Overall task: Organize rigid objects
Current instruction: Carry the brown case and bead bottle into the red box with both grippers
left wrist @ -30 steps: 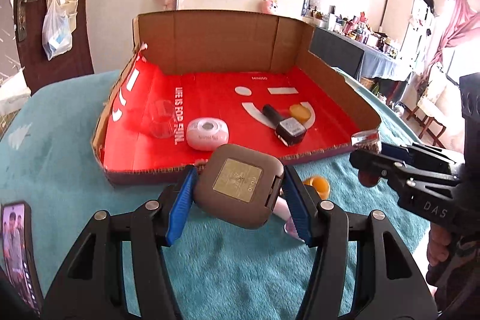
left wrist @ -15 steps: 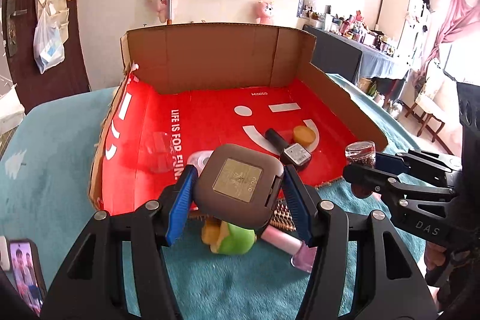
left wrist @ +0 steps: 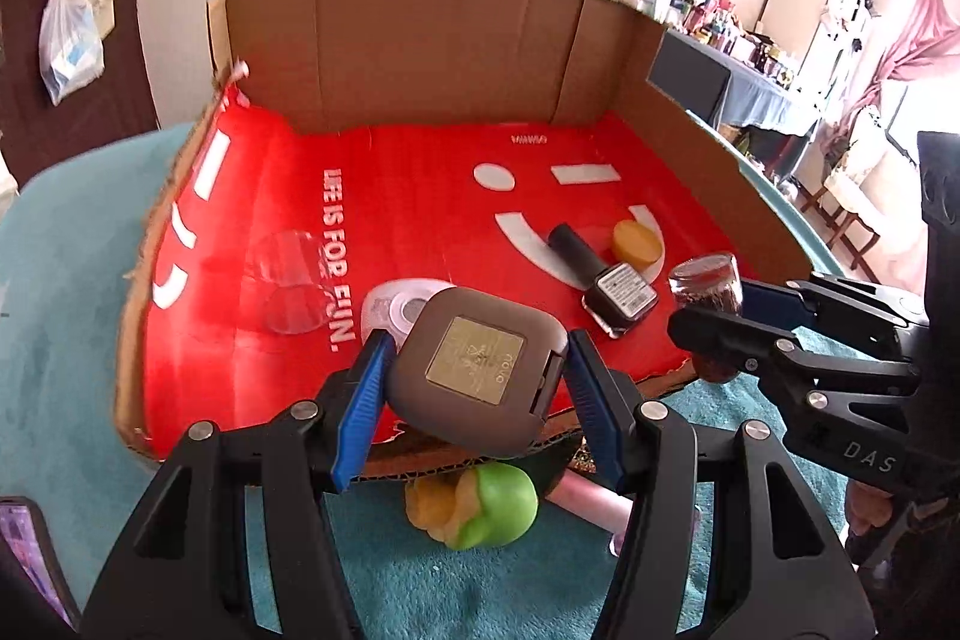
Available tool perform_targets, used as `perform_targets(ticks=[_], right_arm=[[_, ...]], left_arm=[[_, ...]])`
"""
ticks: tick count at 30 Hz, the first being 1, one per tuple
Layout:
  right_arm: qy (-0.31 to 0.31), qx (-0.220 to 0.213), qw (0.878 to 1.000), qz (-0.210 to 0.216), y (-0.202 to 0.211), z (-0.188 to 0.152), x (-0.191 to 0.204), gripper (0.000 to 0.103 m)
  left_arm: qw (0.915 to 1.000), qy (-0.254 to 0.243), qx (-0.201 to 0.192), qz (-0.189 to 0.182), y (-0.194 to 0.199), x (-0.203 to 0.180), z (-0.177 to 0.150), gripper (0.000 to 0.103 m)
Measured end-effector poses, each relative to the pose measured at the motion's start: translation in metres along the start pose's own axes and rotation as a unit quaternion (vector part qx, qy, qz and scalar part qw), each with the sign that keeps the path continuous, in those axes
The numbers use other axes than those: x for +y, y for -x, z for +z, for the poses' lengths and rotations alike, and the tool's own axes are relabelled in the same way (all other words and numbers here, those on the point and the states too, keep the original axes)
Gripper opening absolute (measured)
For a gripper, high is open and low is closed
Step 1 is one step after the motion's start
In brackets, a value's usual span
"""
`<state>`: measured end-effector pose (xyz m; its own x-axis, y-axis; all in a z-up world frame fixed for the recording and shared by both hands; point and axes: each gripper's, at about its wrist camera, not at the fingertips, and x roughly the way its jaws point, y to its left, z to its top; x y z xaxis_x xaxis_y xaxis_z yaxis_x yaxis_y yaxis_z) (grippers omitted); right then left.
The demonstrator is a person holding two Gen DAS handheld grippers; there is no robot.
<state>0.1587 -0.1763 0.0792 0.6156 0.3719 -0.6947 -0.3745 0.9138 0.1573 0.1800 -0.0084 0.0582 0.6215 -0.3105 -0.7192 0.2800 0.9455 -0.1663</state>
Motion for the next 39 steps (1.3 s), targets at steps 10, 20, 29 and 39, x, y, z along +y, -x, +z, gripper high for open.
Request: perform_targets(ticks=[10,20,29,39], right_arm=[[-0.001,0.032,0.999,0.024,-0.026,0.011,0.000,0.033],[-0.010,0.063,0.997,0.047,-0.050,0.011,0.000,0.033],[-0.024,0.077,0.996,0.030,-0.063,0.008,-0.011,0.033],[-0.043,0.060,0.997,-0.030,-0.064,0.015,-0.038,0.033]], left_arm=[[0.9994,0.001,0.033,0.005,-0.023,0.009,0.003,0.056],[0.9988,-0.019,0.045,-0.007,-0.029,0.003,0.003,0.056],[0.9984,-0.008,0.055,-0.005,-0.048,0.010,0.009,0.055],[0.9987,0.004,0.043,0.028,-0.064,0.021,0.028,0.055]])
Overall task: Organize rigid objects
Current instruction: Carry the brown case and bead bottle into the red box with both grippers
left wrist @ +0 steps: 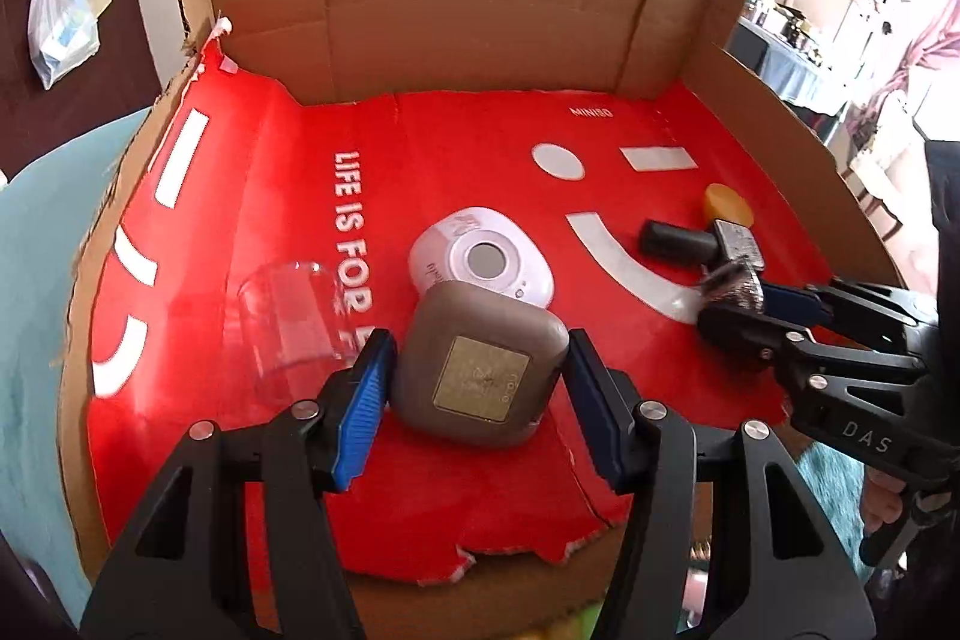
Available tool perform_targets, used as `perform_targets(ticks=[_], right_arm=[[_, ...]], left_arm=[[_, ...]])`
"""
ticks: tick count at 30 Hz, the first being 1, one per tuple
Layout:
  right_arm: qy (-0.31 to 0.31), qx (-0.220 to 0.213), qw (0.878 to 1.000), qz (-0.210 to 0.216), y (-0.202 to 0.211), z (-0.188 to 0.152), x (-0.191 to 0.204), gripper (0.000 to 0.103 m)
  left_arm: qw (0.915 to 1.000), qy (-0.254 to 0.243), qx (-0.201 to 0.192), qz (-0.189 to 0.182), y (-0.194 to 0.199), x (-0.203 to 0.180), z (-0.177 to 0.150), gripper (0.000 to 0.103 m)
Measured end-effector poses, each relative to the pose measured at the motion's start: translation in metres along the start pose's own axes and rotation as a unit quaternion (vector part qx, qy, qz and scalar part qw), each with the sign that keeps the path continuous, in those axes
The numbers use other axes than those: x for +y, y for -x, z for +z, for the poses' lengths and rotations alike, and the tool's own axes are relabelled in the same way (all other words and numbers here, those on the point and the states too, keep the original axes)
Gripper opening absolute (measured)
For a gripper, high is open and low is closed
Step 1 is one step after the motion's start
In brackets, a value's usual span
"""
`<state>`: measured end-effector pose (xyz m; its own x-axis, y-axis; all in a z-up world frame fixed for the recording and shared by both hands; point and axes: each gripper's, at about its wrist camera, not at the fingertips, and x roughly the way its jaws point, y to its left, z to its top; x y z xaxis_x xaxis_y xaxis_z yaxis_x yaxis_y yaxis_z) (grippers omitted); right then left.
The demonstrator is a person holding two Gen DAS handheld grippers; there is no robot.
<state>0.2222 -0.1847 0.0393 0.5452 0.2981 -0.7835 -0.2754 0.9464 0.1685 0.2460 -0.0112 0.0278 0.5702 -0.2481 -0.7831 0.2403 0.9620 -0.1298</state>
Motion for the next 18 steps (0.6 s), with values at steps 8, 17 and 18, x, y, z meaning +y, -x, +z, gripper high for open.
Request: perform_targets(ticks=[8,17,18], right_arm=[[-0.012,0.000,1.000,-0.023,-0.004,0.007,-0.009,0.033],[-0.007,0.006,0.999,-0.031,-0.008,0.008,-0.005,0.033],[-0.009,0.006,0.999,-0.030,-0.008,0.008,-0.005,0.033]], left_arm=[[0.9999,0.007,0.000,0.012,-0.005,0.003,0.008,0.055],[0.9998,0.011,0.009,0.017,-0.011,0.005,0.008,0.054],[0.9998,0.011,0.009,0.017,-0.012,0.005,0.008,0.054]])
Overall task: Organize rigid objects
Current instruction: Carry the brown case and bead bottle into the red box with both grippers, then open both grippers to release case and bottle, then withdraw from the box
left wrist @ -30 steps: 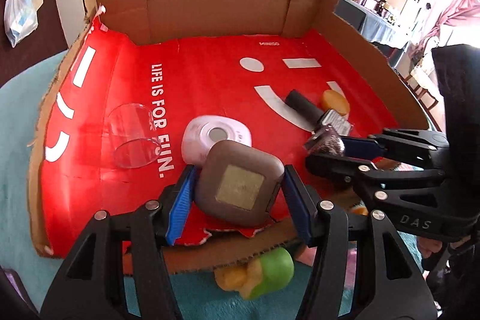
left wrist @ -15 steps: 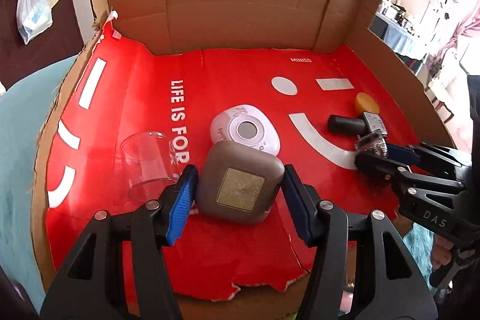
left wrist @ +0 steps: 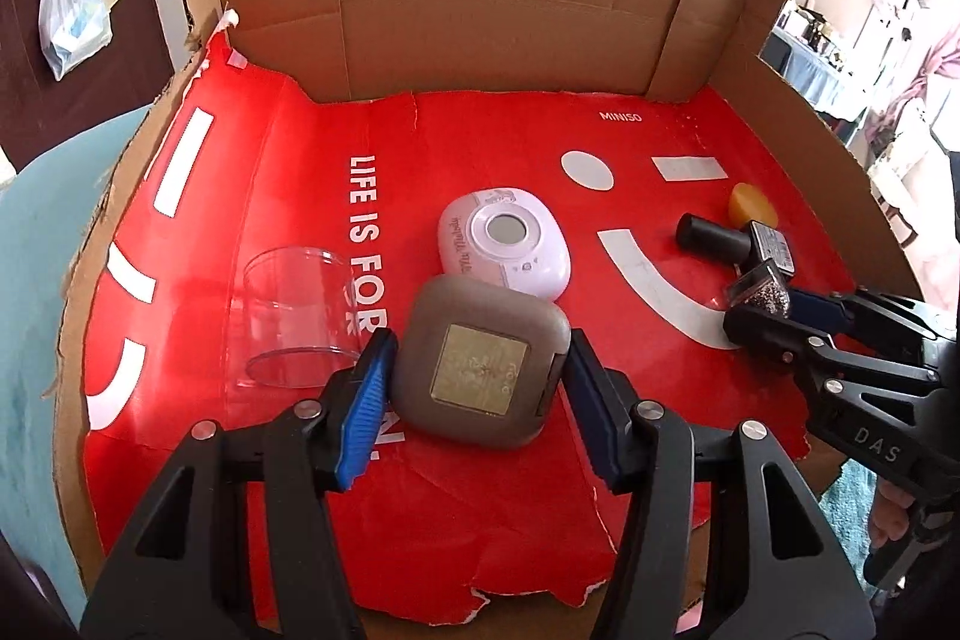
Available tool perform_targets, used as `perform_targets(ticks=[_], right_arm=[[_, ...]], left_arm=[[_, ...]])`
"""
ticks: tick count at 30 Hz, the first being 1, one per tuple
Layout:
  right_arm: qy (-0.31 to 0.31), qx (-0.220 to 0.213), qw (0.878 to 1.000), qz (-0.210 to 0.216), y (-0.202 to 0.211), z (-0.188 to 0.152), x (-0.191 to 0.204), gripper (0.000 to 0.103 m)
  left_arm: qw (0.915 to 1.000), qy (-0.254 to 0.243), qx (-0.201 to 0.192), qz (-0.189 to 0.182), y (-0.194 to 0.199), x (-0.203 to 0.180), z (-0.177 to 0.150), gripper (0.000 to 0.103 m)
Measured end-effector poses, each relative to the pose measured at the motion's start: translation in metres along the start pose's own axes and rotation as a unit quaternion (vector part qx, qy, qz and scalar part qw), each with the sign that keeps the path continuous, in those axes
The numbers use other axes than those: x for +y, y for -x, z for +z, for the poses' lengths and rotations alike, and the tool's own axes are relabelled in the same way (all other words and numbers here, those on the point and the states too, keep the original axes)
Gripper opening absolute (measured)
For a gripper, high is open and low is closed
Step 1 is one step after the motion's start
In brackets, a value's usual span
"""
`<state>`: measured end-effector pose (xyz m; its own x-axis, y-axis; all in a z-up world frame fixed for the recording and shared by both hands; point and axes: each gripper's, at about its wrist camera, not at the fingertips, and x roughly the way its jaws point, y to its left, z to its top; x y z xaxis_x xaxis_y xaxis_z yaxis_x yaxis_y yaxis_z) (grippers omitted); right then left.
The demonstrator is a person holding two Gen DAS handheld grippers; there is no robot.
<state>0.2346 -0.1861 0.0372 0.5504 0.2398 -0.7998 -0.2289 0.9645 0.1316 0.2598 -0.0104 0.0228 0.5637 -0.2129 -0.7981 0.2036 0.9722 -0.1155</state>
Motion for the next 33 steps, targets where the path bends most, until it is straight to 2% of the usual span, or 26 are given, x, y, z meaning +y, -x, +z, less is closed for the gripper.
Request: perform_targets(ticks=[24,29,33], right_arm=[[0.000,0.001,1.000,0.001,0.0002,0.0002,-0.0007,0.033],[0.000,0.000,1.000,0.000,0.0003,0.0002,-0.0005,0.033],[-0.004,-0.001,1.000,0.001,0.0013,-0.0009,-0.0012,0.035]], left_arm=[[1.0000,-0.001,0.006,-0.002,-0.0004,0.0008,0.0013,0.054],[1.0000,-0.003,0.005,-0.005,0.0016,-0.0002,0.0003,0.059],[0.9999,-0.009,-0.003,0.011,0.0066,-0.0030,-0.0014,0.062]])
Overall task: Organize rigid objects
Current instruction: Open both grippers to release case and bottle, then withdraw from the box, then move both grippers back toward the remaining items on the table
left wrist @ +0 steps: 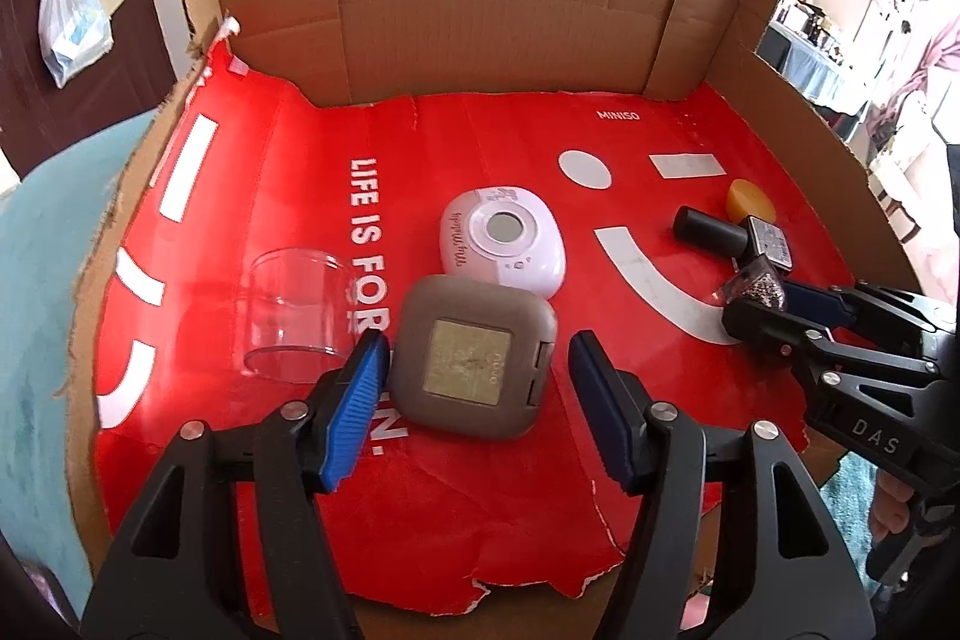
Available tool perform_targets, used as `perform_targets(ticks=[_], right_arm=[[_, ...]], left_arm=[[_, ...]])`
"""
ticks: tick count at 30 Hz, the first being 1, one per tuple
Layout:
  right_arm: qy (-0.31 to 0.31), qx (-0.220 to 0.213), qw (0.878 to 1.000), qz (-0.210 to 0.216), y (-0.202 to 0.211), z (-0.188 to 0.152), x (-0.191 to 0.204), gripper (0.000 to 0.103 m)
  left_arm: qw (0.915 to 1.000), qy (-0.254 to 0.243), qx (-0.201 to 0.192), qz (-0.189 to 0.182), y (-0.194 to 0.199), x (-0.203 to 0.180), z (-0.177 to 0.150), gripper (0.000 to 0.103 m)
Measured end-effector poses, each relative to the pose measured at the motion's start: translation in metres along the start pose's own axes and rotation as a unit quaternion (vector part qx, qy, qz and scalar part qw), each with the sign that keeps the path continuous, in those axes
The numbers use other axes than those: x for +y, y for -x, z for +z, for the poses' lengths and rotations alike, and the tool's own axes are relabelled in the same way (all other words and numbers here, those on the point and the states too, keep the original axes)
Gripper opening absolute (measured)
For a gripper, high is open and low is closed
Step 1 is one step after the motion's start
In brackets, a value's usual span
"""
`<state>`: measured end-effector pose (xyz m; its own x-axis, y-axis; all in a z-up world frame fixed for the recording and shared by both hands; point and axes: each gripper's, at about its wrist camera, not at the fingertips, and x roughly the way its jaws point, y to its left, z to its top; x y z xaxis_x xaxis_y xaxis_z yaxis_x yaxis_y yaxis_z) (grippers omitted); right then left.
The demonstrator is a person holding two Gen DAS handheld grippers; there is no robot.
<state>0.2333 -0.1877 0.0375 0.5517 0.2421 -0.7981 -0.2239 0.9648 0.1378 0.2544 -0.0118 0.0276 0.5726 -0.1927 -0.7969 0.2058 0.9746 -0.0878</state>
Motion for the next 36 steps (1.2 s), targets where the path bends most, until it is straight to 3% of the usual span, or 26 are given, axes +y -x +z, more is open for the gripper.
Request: perform_targets(ticks=[14,19,36], right_arm=[[0.002,-0.032,0.999,0.002,0.028,-0.006,0.002,0.053],[0.003,-0.048,0.999,0.007,0.043,-0.008,0.005,0.061],[0.009,-0.108,0.994,0.033,0.100,-0.022,0.015,0.092]], left_arm=[[0.9995,-0.009,-0.026,0.013,0.028,-0.008,-0.002,0.081],[0.9988,-0.018,-0.043,0.017,0.044,-0.014,-0.004,0.092],[0.9951,-0.032,-0.091,0.022,0.091,-0.029,-0.020,0.093]])
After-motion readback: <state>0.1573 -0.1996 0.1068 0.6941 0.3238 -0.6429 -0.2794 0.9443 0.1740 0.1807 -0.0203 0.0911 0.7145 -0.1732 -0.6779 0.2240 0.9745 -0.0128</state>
